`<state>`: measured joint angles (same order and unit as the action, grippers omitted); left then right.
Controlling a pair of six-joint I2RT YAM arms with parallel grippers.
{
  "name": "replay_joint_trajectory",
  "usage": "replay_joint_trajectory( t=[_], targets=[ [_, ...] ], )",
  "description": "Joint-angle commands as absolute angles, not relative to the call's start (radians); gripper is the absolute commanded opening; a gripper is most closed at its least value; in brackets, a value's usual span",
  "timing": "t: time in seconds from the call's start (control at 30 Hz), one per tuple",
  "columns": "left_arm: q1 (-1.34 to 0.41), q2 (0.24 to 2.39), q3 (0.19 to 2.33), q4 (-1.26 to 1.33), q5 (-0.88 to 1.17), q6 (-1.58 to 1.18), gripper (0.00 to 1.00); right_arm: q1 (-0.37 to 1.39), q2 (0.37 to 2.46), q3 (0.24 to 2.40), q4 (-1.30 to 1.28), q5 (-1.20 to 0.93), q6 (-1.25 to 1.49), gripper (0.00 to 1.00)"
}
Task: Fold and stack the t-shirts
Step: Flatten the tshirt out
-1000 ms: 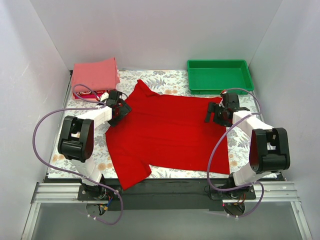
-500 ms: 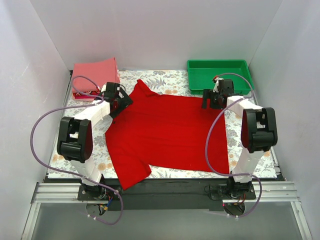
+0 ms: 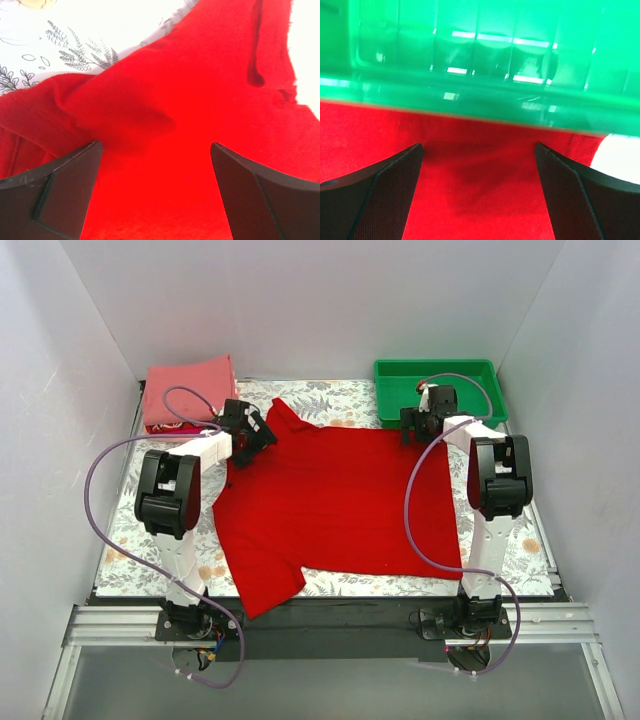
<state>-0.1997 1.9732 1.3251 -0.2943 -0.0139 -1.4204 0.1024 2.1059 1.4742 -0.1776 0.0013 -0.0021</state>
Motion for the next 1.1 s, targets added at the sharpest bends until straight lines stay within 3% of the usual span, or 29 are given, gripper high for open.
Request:
replay_joint_trajectory(
  t=[0.0,0.3,0.5,0.63,0.93,1.07],
  targets=[
    [-0.204,2.000,1.348,-0.304,-0.002,-1.416,0.89,0.100,2.158,1.539,-0.196,0.040,-0.035,0.98],
    [-0.204,1.965,1.335,-0.305,-0.017,-1.425,0.90,0.091,2.198,1.605,-0.198,0.031,-0.067,0.98],
    [-0.218,1.843,1.322,-0.379,-0.046,-1.448,0.90,0.097,2.091,1.571,-0.212,-0.031,-0.038,0.98],
    [-0.273,1.665,1.206,-0.431,-0.127,-1.499,0.90,0.121,1.952,1.508,-0.212,0.029,-0.023,0.98],
    [-0.489,1.244,0.844,-0.724,-0.235,-1.713,0.90,0.137,1.573,1.196,-0.198,0.144,0.253,0.98],
    [-0.703,1.099,0.732,-0.848,-0.190,-1.838,0.90,0.138,1.448,1.079,-0.199,0.134,0.293,0.98]
  ],
)
